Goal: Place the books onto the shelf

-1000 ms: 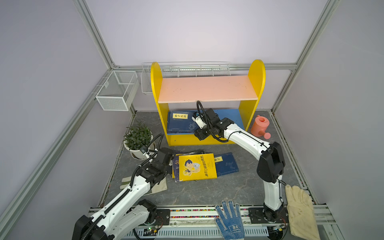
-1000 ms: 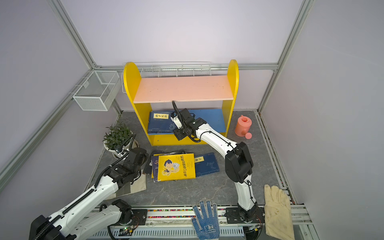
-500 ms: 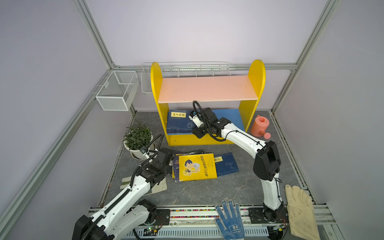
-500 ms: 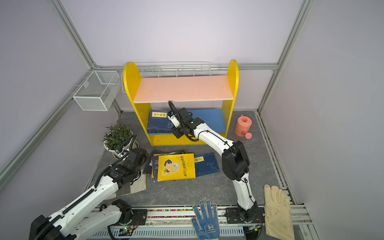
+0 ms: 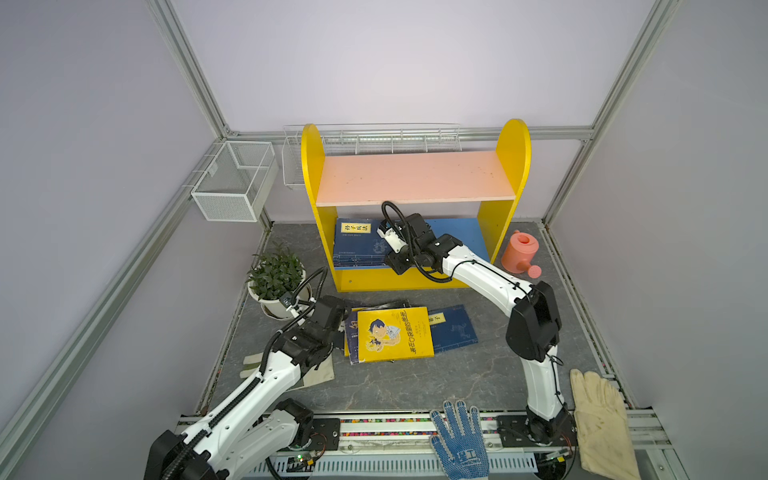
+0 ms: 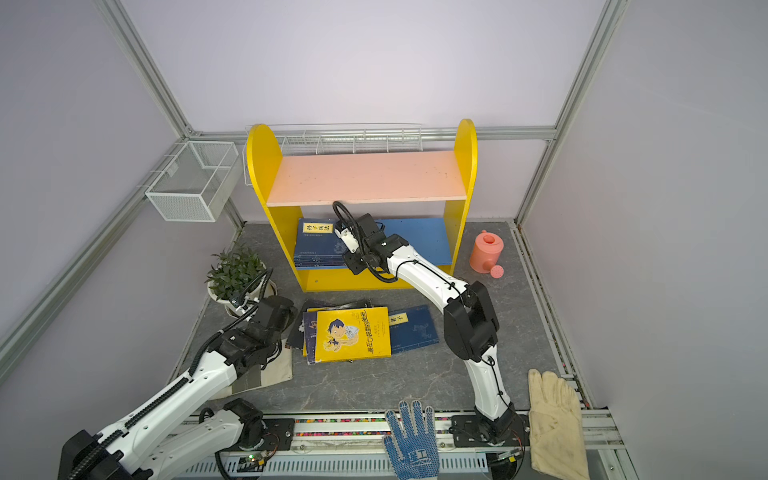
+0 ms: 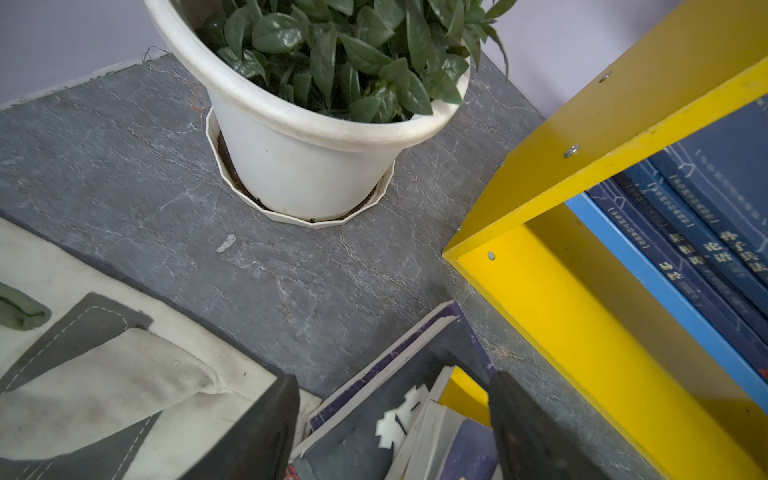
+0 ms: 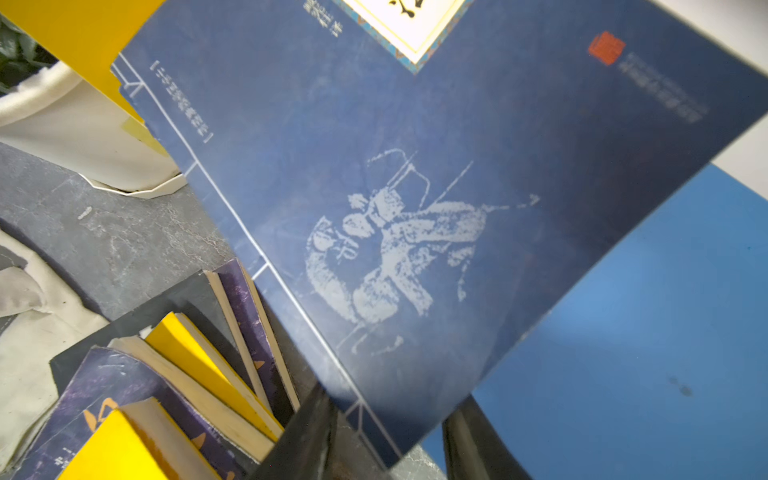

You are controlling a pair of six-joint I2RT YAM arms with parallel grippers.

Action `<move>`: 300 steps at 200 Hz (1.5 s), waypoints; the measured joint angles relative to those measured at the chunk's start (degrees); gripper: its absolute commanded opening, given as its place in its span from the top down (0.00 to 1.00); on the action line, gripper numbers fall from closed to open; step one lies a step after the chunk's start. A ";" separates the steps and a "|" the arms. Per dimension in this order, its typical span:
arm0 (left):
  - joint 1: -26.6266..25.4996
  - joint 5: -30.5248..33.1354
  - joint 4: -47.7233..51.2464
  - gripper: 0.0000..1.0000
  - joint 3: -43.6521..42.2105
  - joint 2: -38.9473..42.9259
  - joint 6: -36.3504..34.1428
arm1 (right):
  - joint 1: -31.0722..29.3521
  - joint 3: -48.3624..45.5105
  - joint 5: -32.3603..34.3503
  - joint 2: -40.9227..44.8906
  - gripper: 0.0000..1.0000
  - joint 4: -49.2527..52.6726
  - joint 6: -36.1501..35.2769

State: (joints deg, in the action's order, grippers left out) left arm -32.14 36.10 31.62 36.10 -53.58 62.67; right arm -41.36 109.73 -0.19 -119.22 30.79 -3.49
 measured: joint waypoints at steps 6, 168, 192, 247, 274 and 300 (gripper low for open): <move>0.00 0.00 0.00 0.27 0.00 0.00 0.00 | 0.00 0.00 -0.02 0.00 0.47 -0.09 -0.11; -3.58 -7.67 -11.15 0.27 2.95 -9.79 -15.10 | 6.43 -47.41 7.74 39.85 0.24 -13.99 28.89; -8.61 -12.04 -16.22 0.27 8.66 -17.92 -23.06 | 14.21 -55.98 2.93 41.20 0.25 -9.53 35.12; -21.51 -21.53 -21.97 0.26 23.41 -37.97 -43.17 | 25.57 -61.13 -9.77 40.57 0.26 2.38 31.93; -25.70 -25.70 -21.42 0.26 31.21 -46.77 -50.93 | 25.53 -64.94 -13.51 40.46 0.26 4.26 30.05; -26.75 -29.33 -20.39 0.27 37.81 -53.59 -54.64 | 25.53 -68.54 -15.45 39.67 0.26 4.90 29.29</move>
State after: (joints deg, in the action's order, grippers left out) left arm -58.89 6.76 11.22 73.91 -107.18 8.03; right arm -15.84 41.19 -15.64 -79.55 35.68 25.80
